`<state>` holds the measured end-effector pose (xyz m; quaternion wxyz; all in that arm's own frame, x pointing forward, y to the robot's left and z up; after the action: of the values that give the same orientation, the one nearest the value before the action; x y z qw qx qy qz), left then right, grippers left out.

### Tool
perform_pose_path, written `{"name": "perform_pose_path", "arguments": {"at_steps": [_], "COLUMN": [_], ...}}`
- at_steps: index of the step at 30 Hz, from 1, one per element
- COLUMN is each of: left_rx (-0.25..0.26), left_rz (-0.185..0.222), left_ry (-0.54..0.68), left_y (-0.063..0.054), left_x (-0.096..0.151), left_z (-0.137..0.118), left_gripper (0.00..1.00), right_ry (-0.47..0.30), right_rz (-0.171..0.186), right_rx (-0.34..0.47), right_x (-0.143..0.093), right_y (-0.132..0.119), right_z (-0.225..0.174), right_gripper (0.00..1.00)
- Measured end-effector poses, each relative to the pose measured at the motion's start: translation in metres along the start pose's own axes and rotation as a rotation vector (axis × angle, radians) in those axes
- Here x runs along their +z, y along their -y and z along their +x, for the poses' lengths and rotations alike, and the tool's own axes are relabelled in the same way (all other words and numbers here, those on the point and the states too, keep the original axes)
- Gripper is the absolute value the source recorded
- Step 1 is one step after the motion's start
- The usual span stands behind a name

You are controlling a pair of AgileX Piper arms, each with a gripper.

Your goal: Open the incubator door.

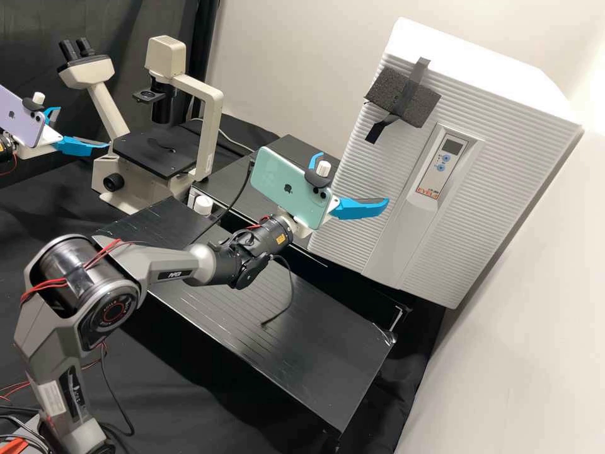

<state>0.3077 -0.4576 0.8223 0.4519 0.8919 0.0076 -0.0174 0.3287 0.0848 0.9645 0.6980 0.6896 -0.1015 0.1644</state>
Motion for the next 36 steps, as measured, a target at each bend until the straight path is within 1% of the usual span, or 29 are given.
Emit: {"name": "perform_pose_path", "arguments": {"at_steps": [3, 4, 25, 27, 32, 36], "left_rx": [0.000, 0.000, 0.000, 0.000, 0.000, 0.000], "left_rz": [0.000, 0.000, 0.000, 0.000, 0.000, 0.000], "left_ry": [0.000, 0.000, 0.000, 0.000, 0.000, 0.000], "left_y": [0.0000, 0.0000, 0.0000, 0.0000, 0.0000, 0.0000], "left_x": [0.0000, 0.0000, 0.0000, 0.0000, 0.0000, 0.0000], "left_z": [0.0000, 0.0000, 0.0000, 0.0000, 0.0000, 0.0000], "left_gripper": [1.00, 1.00, 1.00, 1.00, 1.00, 1.00], "right_ry": [0.006, 0.009, 0.009, 0.009, 0.010, 0.012], "right_rz": [-0.001, -0.001, 0.000, -0.006, -0.033, -0.037], "right_rx": [-0.003, -0.006, -0.006, -0.007, -0.006, -0.004], "right_x": [-0.0007, -0.0008, -0.0017, -0.0017, -0.0017, -0.0015], "right_y": [-0.0017, -0.0019, -0.0027, -0.0027, -0.0028, -0.0030], "right_z": [0.0018, 0.0023, 0.0033, 0.0033, 0.0033, 0.0033], "right_gripper": [1.00, 0.00, 0.00, 0.00, 0.00, 0.00]}}
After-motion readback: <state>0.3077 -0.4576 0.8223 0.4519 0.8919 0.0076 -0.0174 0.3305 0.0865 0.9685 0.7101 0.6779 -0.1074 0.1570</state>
